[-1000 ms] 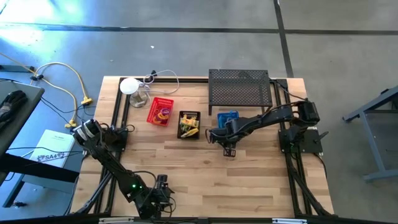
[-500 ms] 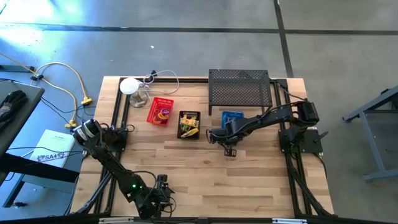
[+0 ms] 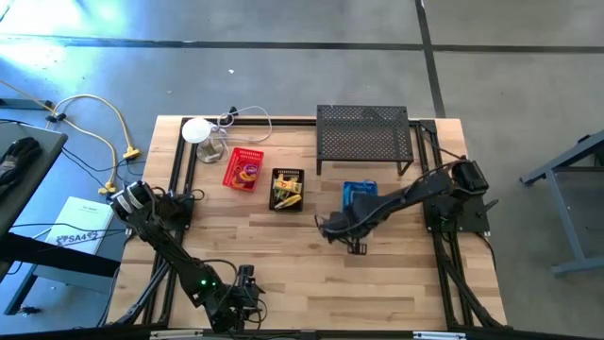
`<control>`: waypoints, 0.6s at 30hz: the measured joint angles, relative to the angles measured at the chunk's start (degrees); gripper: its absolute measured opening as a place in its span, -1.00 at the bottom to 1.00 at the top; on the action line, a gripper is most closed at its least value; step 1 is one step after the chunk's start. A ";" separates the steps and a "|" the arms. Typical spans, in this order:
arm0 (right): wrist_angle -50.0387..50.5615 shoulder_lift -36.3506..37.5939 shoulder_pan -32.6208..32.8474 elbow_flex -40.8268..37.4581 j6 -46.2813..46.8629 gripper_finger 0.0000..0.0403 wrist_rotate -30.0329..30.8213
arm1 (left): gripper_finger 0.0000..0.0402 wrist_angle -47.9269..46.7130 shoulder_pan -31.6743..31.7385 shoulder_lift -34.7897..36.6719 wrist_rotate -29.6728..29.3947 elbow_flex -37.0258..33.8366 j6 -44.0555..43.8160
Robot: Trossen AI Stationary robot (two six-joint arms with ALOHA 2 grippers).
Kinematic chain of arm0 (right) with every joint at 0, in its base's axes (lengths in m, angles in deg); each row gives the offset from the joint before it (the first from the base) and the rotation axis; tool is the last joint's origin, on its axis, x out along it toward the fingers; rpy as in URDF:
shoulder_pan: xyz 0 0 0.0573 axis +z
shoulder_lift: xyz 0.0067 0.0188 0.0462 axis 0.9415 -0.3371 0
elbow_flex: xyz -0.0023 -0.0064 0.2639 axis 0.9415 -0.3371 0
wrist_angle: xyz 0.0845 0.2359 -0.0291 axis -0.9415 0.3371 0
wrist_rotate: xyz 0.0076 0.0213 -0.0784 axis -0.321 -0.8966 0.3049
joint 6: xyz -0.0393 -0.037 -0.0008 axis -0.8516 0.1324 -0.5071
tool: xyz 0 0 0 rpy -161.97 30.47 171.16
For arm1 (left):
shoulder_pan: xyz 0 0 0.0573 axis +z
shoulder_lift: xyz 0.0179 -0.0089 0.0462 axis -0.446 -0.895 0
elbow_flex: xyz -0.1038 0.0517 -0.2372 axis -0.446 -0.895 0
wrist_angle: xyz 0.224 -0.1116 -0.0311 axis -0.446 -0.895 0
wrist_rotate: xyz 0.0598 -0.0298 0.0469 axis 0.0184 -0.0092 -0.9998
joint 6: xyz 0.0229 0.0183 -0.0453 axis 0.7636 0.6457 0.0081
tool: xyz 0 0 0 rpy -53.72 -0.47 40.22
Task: Pick & Place Office Desk Supplies
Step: Put the blue bin on the shelf
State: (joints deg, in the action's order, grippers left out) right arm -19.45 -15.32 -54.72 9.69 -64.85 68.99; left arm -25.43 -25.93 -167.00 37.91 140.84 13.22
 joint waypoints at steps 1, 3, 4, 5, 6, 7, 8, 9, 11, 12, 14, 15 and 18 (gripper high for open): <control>1.16 0.00 0.99 0.72 0.84 -0.97 0.59 | 0.10 0.00 0.00 0.00 0.01 0.00 0.00; 3.98 0.00 2.87 2.09 2.56 -0.97 1.36 | 0.10 0.01 -0.01 0.00 0.01 0.00 -0.03; 5.19 0.00 3.73 2.77 3.47 -0.97 1.65 | 0.10 0.00 0.00 0.00 0.01 0.00 -0.21; 6.53 0.00 4.55 3.51 4.38 -0.97 1.97 | 0.10 0.02 0.00 0.00 0.01 0.00 -0.81; 7.94 0.00 5.35 4.30 5.35 -0.98 2.27 | 0.10 0.00 0.00 0.00 0.01 0.00 -1.22; 9.38 0.00 6.10 5.02 6.38 -0.98 2.41 | 0.10 0.00 0.00 0.00 0.01 0.00 -1.50; 11.00 0.00 6.78 5.70 7.54 -0.98 2.59 | 0.10 0.02 0.00 0.00 0.01 0.00 -2.04; 12.91 0.02 7.50 6.39 8.84 -0.98 3.04 | 0.10 0.02 -0.01 0.00 0.01 0.00 -2.40; 16.40 0.00 8.74 8.05 11.22 -0.98 3.76 | 0.10 0.02 0.00 0.00 0.01 0.00 -2.47; 18.19 0.02 9.25 8.91 12.17 -0.98 3.85 | 0.10 0.02 0.00 0.00 0.01 0.00 -2.49; 21.70 0.03 10.33 10.40 13.62 -0.98 3.90 | 0.10 0.24 0.00 0.00 0.01 0.00 -2.54; 22.25 0.27 10.83 10.88 13.86 -0.98 3.91 | 0.10 0.48 0.00 0.00 0.01 0.00 -2.53; 21.88 3.47 12.15 10.97 12.32 -0.98 4.02 | 0.10 0.64 0.37 0.00 0.01 0.00 -1.83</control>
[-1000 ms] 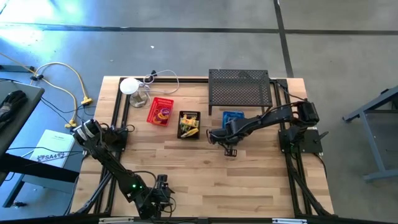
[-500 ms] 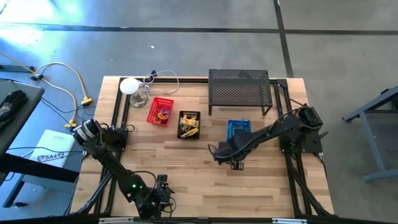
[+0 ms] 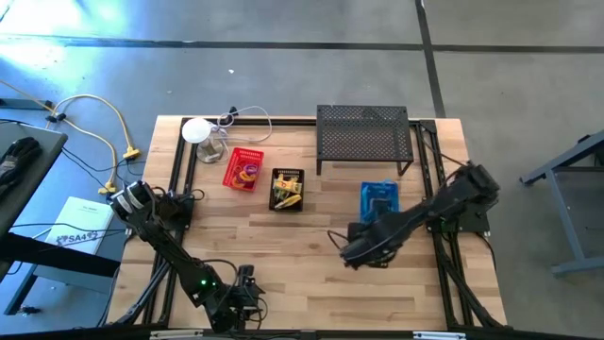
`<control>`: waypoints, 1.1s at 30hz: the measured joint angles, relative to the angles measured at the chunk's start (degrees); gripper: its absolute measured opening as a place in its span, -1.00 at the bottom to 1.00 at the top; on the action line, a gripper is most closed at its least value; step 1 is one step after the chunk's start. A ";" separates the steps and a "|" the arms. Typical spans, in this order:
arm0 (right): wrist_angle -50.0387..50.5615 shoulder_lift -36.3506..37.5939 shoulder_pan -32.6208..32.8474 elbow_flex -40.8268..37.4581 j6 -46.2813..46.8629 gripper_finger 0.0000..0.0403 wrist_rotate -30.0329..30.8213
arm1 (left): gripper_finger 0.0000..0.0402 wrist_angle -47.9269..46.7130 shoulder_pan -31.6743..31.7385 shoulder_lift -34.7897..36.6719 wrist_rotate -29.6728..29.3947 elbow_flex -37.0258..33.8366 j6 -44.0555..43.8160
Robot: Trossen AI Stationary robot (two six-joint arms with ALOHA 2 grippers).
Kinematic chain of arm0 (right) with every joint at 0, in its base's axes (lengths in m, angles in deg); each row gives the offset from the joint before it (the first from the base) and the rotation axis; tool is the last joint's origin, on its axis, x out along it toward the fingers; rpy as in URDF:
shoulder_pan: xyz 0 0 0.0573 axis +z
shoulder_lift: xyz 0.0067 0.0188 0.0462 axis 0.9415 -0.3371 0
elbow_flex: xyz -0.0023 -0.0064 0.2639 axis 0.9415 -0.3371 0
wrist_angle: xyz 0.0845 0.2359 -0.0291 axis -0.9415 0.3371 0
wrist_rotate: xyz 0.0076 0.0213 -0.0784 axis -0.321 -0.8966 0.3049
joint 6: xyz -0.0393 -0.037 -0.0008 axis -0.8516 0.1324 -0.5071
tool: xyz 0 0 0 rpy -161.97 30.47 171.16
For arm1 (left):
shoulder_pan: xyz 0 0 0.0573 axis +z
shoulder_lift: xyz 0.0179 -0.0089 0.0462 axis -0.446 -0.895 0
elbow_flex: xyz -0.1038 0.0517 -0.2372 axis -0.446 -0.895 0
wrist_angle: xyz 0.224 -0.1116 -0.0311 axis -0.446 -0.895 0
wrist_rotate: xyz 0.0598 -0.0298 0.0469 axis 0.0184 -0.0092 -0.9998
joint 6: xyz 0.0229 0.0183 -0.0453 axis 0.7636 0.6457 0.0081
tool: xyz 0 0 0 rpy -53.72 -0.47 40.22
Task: Pick & Place Office Desk Supplies
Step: Put the blue bin on the shelf
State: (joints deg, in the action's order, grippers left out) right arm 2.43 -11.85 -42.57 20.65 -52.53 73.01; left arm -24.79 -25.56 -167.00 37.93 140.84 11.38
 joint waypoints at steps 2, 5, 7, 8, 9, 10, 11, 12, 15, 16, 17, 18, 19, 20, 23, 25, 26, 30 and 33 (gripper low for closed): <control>0.30 3.12 0.35 0.09 0.13 -0.97 1.86 | 0.10 0.00 0.42 -0.02 0.02 0.00 0.18; 0.14 9.24 0.46 -0.02 0.44 -0.98 5.57 | 0.10 0.00 1.25 -0.02 0.02 0.00 -1.59; 0.37 13.07 -0.10 0.04 -0.03 -0.98 8.48 | 0.10 0.03 1.69 -0.02 0.00 0.00 -1.94; 0.34 14.95 -0.41 -0.18 -0.85 -0.98 9.82 | 0.10 0.04 1.88 -0.02 0.00 0.00 -1.83; 0.30 16.72 -0.77 -0.63 -2.00 -0.98 10.56 | 0.10 0.02 2.23 -0.02 0.02 0.00 -1.71; 0.28 18.33 -1.47 -1.21 -3.38 -0.98 11.00 | 0.10 0.04 2.51 -0.02 0.04 0.00 -1.88; 0.30 19.60 -2.28 -1.75 -4.78 -0.98 11.42 | 0.10 0.06 2.87 -0.02 0.10 0.00 -2.39; 0.34 20.81 -3.25 -2.24 -5.95 -0.98 11.74 | 0.10 0.11 3.24 -0.02 0.09 0.00 -3.28; 0.23 24.62 -6.94 -4.38 -8.84 -0.98 12.16 | 0.10 0.21 4.15 -0.02 0.14 0.00 -6.22; 0.27 25.67 -9.04 -5.14 -10.48 -0.98 12.26 | 0.10 0.21 4.38 -0.02 0.22 0.00 -6.65; 0.29 26.63 -11.00 -5.93 -12.19 -0.98 12.47 | 0.10 0.22 4.59 -0.02 0.35 0.00 -6.67; 0.28 27.44 -13.02 -6.86 -13.58 -0.98 12.71 | 0.10 0.24 4.75 -0.02 0.42 0.00 -6.70; 0.30 27.90 -15.00 -7.80 -14.69 -0.98 12.90 | 0.10 0.24 4.76 -0.02 0.42 0.00 -6.73; 0.32 28.17 -17.23 -8.71 -15.94 -0.98 13.09 | 0.10 0.24 4.78 -0.02 0.44 0.00 -6.80; -0.71 28.32 -23.06 -11.70 -21.20 -0.98 13.03 | 0.10 0.28 5.39 -0.02 0.56 0.00 -6.92; -3.09 28.31 -26.83 -13.48 -25.91 -0.98 12.24 | 0.10 0.28 5.77 -0.02 0.55 0.00 -7.11; -4.93 28.33 -28.53 -14.32 -28.43 -0.98 11.46 | 0.10 0.28 5.94 -0.02 0.55 0.00 -7.15; -10.34 28.29 -35.05 -16.70 -36.68 -0.98 7.46 | 0.10 0.28 6.14 -0.02 0.55 0.00 -8.97; -11.43 28.29 -39.14 -16.74 -41.20 -0.98 5.64 | 0.10 0.34 5.86 -0.02 1.27 0.00 -11.54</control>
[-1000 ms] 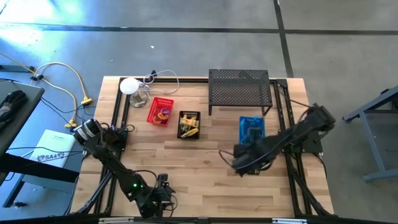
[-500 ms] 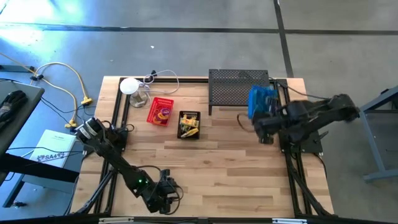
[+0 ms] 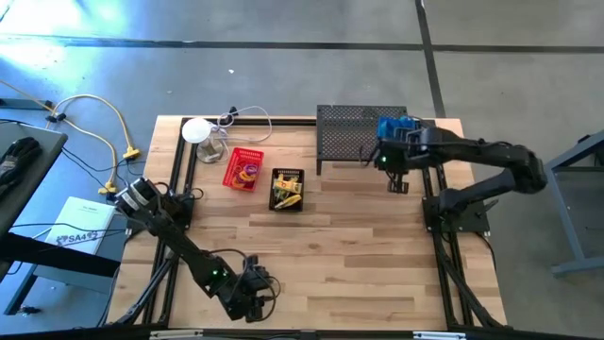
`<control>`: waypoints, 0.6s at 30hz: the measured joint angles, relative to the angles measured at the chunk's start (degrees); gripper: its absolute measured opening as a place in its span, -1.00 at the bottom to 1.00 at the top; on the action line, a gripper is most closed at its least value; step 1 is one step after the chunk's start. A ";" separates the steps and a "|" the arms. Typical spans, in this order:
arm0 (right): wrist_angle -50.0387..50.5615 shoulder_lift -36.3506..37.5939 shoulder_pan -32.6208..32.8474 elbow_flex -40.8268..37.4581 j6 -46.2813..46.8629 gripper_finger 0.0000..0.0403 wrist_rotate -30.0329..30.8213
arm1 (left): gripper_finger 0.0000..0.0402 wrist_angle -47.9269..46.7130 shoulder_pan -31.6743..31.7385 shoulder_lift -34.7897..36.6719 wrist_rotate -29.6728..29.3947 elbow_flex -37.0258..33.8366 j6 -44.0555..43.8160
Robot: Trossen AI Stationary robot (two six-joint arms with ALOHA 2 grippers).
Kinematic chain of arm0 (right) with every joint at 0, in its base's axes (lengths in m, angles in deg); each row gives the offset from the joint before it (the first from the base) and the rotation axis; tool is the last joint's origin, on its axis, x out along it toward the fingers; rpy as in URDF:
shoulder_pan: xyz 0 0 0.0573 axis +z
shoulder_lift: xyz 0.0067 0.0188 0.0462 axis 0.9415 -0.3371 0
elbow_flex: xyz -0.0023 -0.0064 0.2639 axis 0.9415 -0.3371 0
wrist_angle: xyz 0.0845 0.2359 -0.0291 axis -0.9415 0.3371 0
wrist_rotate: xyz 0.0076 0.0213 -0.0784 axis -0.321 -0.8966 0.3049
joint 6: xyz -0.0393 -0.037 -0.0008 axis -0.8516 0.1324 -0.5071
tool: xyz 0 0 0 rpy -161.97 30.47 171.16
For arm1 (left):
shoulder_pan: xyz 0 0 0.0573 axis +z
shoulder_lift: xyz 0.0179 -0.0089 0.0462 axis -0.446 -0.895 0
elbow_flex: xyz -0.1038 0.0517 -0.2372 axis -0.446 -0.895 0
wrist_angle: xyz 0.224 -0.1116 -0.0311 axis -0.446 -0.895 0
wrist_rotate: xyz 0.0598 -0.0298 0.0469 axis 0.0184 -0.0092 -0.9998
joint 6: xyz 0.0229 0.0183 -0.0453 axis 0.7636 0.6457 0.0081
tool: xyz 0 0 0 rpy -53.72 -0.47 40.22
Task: Pick & Place Office Desk Supplies
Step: Put the blue bin on the shelf
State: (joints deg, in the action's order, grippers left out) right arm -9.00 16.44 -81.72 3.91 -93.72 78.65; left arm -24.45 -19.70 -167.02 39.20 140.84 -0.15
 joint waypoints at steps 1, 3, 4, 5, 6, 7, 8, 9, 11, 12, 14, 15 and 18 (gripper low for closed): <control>-0.65 0.02 -1.04 0.00 -1.21 -0.98 -0.06 | 0.10 0.13 -0.17 0.00 0.38 0.00 -0.52; -1.38 0.00 -3.04 0.00 -3.20 -0.98 0.13 | 0.10 0.31 -0.50 0.00 0.86 0.00 -1.27; -1.31 0.00 -4.09 0.00 -4.02 -0.98 0.08 | 0.10 0.33 -0.70 0.00 0.88 0.00 -1.80; -1.23 0.00 -5.09 0.00 -4.71 -0.98 -0.14 | 0.10 0.36 -0.83 0.00 0.88 0.00 -2.52; -1.24 0.00 -6.20 0.00 -5.51 -0.98 -0.53 | 0.10 0.38 -0.88 0.00 0.85 0.00 -3.25; -1.32 0.00 -7.30 0.00 -6.31 -0.98 -0.98 | 0.10 0.40 -0.90 0.00 0.87 0.00 -3.93; -1.55 -0.21 -8.34 0.00 -7.24 -0.98 -1.72 | 0.10 0.40 -0.90 0.00 0.85 0.00 -4.45; -1.90 -0.35 -9.22 0.00 -7.92 -0.98 -2.54 | 0.10 0.40 -0.88 0.00 0.83 0.00 -4.79; -2.67 -0.44 -10.83 0.00 -8.72 -0.98 -3.12 | 0.10 0.40 -0.88 0.00 0.80 0.00 -5.14; -3.14 -0.44 -11.52 0.00 -9.18 -0.98 -3.15 | 0.10 0.44 -0.86 0.00 0.78 0.00 -5.14; -3.88 -0.44 -12.10 0.00 -10.41 -0.98 -3.86 | 0.10 0.63 -0.86 0.00 0.78 0.00 -5.14; -4.09 -0.44 -12.23 0.00 -10.91 -0.98 -4.52 | 0.10 0.78 -0.86 0.00 0.78 0.00 -5.14; -4.33 -0.44 -12.37 0.00 -11.91 -0.98 -6.21 | 0.10 0.95 -0.90 0.00 0.78 0.00 -5.63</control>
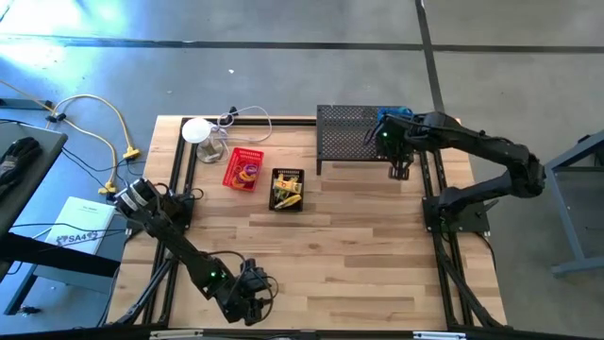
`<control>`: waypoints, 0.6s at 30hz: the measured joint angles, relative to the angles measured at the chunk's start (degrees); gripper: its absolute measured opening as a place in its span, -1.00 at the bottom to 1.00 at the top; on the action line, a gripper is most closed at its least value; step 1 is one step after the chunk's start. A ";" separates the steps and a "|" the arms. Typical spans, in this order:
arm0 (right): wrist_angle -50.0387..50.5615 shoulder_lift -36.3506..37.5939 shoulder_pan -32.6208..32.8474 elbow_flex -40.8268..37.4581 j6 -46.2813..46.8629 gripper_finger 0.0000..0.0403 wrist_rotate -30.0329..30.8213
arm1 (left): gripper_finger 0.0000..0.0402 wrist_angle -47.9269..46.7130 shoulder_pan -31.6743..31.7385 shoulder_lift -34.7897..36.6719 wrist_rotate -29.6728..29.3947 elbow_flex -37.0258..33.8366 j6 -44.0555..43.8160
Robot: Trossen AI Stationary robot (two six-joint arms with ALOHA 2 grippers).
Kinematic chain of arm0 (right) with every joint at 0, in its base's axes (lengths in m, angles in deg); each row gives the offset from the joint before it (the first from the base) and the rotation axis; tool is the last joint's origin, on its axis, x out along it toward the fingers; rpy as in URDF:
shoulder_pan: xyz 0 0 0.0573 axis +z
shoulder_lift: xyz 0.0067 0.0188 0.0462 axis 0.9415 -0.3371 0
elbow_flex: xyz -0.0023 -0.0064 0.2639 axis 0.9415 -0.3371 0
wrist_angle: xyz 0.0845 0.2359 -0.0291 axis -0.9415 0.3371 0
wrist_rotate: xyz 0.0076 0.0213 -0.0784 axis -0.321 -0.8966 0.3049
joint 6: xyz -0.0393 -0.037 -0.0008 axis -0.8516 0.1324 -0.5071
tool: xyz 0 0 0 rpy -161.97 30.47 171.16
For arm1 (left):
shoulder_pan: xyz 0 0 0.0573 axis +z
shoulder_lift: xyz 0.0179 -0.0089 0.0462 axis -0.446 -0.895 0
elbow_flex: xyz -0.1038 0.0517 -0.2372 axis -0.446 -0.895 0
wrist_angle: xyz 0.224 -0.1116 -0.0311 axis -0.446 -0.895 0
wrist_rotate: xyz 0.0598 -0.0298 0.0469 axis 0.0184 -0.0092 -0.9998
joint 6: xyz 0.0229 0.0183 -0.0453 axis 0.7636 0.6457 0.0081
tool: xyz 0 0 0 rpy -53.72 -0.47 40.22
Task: Pick & Place Office Desk Supplies
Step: Put the blue bin on the shelf
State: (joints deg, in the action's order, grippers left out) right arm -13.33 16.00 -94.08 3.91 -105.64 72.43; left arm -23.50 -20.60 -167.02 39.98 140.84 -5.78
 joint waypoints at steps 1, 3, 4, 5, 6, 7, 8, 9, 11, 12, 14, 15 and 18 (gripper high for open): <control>0.09 0.00 0.04 0.00 -0.18 -0.98 -0.05 | 0.10 0.09 -0.20 0.00 -0.02 0.00 -0.30; 0.32 0.00 0.06 0.00 -1.30 -0.97 -0.14 | 0.10 0.53 -0.47 0.00 -0.02 0.00 -0.26; 0.23 0.00 0.03 -0.02 -1.54 -0.96 -0.03 | 0.10 0.61 -0.58 0.00 -0.04 0.00 -0.11; -0.05 0.00 0.03 -0.24 -1.79 -0.95 0.27 | 0.10 0.61 -0.79 0.00 -0.04 0.00 -0.04; -0.37 0.02 0.02 -0.69 -2.22 -0.94 0.81 | 0.10 0.60 -0.97 0.00 -0.04 0.00 0.04; -0.67 0.02 0.01 -1.35 -2.44 -0.93 1.91 | 0.10 0.65 -1.13 0.00 -0.05 0.00 0.05; -0.79 0.01 0.01 -2.02 -2.50 -0.93 3.02 | 0.10 0.73 -1.23 0.00 -0.07 0.00 0.00; -0.79 -0.02 0.01 -2.60 -2.50 -0.92 3.81 | 0.10 0.74 -1.24 0.00 -0.08 0.00 -0.22; -0.74 -0.02 0.01 -3.46 -2.70 -0.92 3.94 | 0.10 0.72 -1.36 0.00 -0.09 0.00 -0.61; -0.84 0.00 0.01 -3.80 -3.04 -0.93 3.63 | 0.10 0.85 -1.55 0.00 -0.11 0.00 -0.98; -1.48 0.00 -0.01 -4.42 -3.52 -0.94 3.67 | 0.10 1.14 -1.63 0.00 -0.15 0.00 -1.07; -1.90 0.00 -0.01 -4.67 -3.61 -0.95 3.68 | 0.10 1.29 -1.64 0.00 -0.16 0.00 -1.09; -2.59 0.00 -0.01 -5.24 -3.32 -0.94 3.04 | 0.10 1.33 -1.64 0.00 -0.78 0.00 -1.18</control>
State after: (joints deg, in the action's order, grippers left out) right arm -15.92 16.00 -94.09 -1.33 -108.95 75.48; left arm -22.18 -22.24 -167.02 39.20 140.84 -6.96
